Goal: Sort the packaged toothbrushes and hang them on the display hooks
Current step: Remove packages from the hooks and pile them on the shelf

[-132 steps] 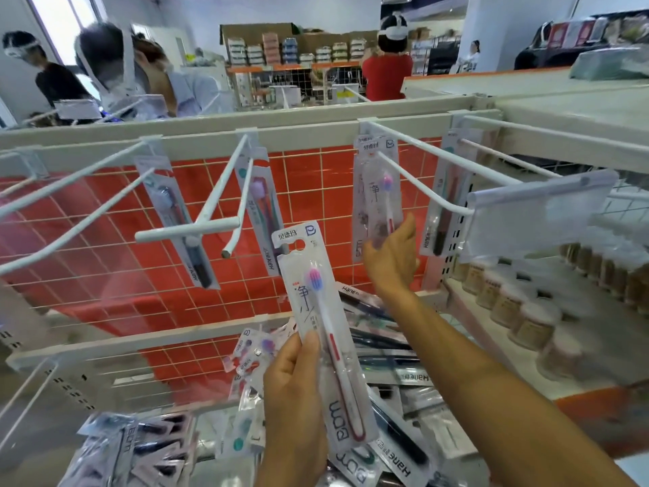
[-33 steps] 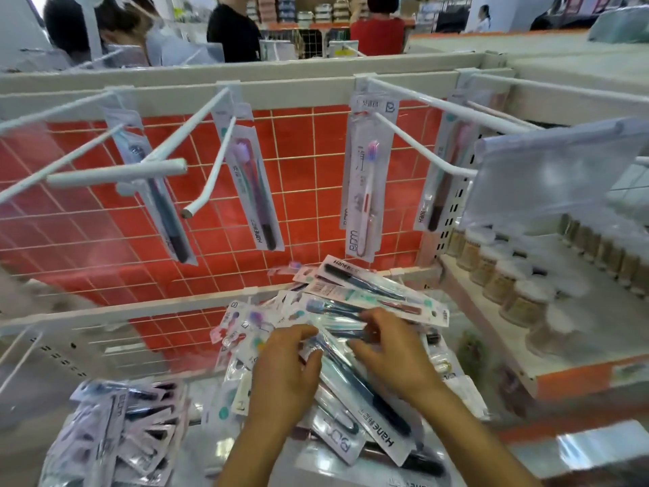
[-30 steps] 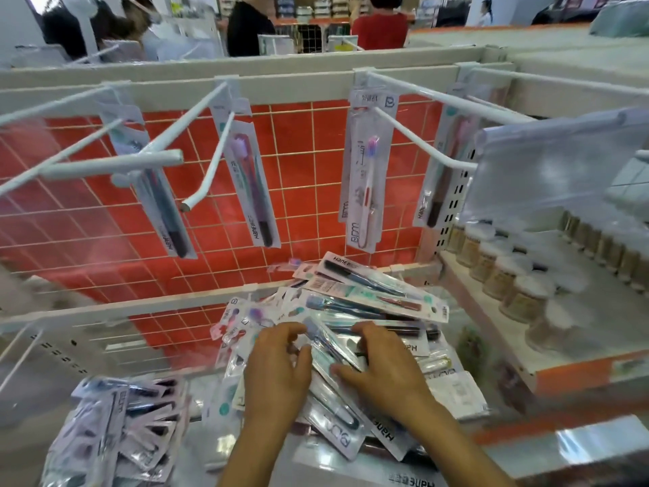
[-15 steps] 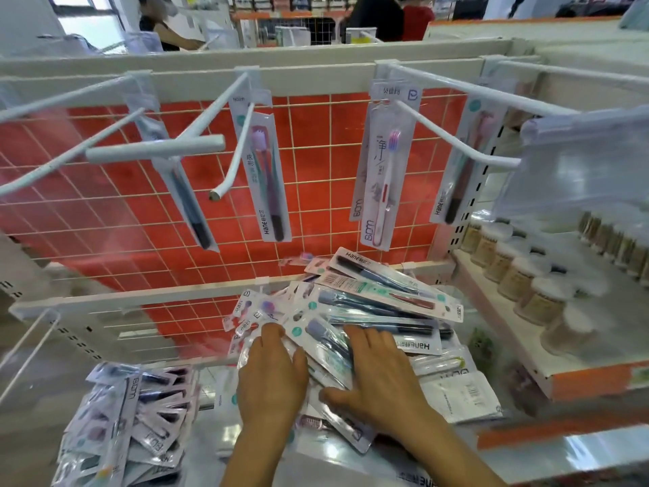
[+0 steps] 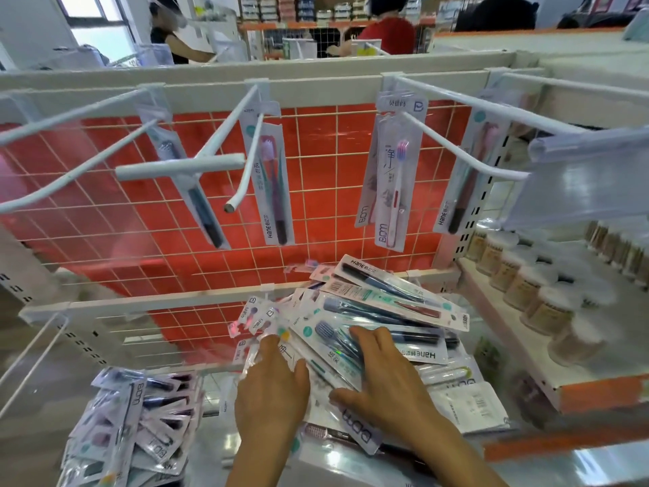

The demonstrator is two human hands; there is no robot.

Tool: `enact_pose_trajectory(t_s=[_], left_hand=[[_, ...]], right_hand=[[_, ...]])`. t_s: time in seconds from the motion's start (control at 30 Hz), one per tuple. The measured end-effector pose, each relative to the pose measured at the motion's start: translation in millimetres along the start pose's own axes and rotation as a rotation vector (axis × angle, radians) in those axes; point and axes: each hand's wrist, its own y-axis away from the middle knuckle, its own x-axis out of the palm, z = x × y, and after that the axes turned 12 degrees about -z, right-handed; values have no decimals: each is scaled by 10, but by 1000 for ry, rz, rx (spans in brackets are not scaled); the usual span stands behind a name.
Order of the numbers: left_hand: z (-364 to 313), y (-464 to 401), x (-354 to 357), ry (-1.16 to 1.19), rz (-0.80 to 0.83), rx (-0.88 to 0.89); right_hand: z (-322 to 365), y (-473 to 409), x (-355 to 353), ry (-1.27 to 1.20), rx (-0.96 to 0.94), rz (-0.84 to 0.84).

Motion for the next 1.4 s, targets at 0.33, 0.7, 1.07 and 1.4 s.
enact_pose_trajectory(t_s=[0.33, 0.7, 1.07, 1.4], left_hand=[[-17, 109, 54, 164, 49, 0], [-131, 189, 38, 213, 61, 12], [-151, 193, -13, 209, 104, 59], [-190, 131, -220, 222, 82, 26]], right_hand=[[44, -36, -1, -112, -29, -11], [72, -182, 47, -274, 186, 121], [105, -273, -94, -344, 272, 103], [152, -225, -277, -796, 407, 100]])
